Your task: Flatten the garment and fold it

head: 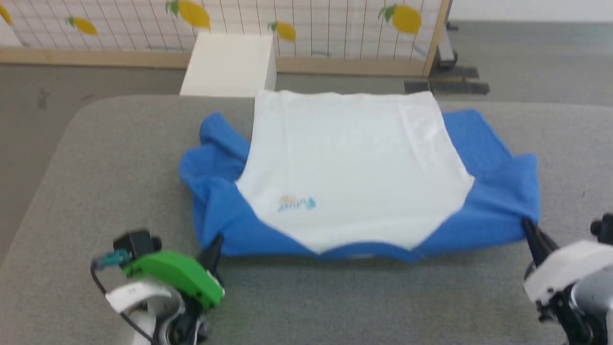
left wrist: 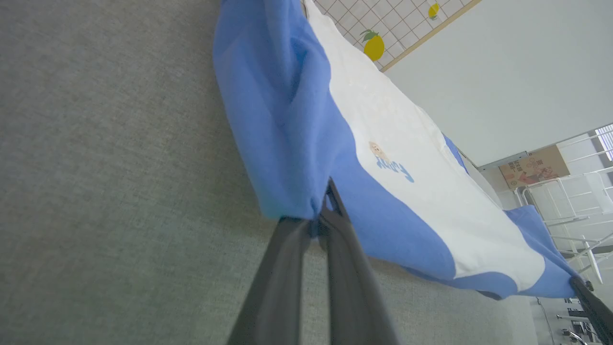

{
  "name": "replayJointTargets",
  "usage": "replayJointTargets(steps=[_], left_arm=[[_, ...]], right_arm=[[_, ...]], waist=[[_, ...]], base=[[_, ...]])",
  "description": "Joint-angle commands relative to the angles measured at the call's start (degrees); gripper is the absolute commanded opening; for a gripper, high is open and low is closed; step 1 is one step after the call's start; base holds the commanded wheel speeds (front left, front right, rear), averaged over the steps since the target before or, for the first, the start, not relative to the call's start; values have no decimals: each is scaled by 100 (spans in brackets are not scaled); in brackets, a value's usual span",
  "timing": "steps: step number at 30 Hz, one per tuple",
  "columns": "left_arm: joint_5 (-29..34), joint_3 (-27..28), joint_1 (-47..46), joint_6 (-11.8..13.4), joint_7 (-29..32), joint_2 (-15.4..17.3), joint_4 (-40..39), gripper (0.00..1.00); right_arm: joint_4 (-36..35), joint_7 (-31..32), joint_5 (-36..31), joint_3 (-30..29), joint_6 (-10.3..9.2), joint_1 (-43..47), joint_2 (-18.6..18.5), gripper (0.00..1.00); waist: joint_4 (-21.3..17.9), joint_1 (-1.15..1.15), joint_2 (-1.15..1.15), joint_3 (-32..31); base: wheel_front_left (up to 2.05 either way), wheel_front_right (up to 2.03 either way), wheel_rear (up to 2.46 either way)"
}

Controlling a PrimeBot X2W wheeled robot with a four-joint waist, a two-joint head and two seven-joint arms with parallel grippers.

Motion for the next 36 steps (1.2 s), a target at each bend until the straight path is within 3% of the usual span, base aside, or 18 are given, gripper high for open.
replayJointTargets(steps=[1,9,16,31,32,33,34,36], left_arm=[[-9,1,361,130,91,-12,-254,0],[103,-208,1742,775,793,179,-1380,0],[373,-425,2227,1170,1209,397,-1560,0],[577,-614,1605,994,912,321,-479,0],[545,-595,1578,982,893,299,-456,20],[518,-583,1558,973,899,293,-438,80],[499,-564,1543,973,904,302,-444,100],[430,-513,1541,998,964,318,-509,100]], right_arm=[[-190,143,-48,-81,-9,265,22,0],[-1052,1180,-453,-352,-9,1408,105,0],[-1353,1909,-769,-316,-9,1914,137,0],[-197,1904,-1362,403,-9,1554,146,0],[-171,1849,-1338,389,-9,1526,146,0],[-157,1792,-1318,387,-9,1498,147,91],[-162,1753,-1291,367,-9,1478,147,100],[-248,1690,-1224,305,-9,1456,147,100]], waist=[[0,1,33,-503],[38,1,33,-693],[24,1,33,-587],[22,1,33,-263],[18,1,33,-264],[8,1,33,-268],[-2,1,33,-274],[-18,1,33,-300]], base=[[0,0,0],[0,0,0],[0,0,0],[0,0,0],[0,0,0],[0,0,0],[0,0,0],[0,0,0]])
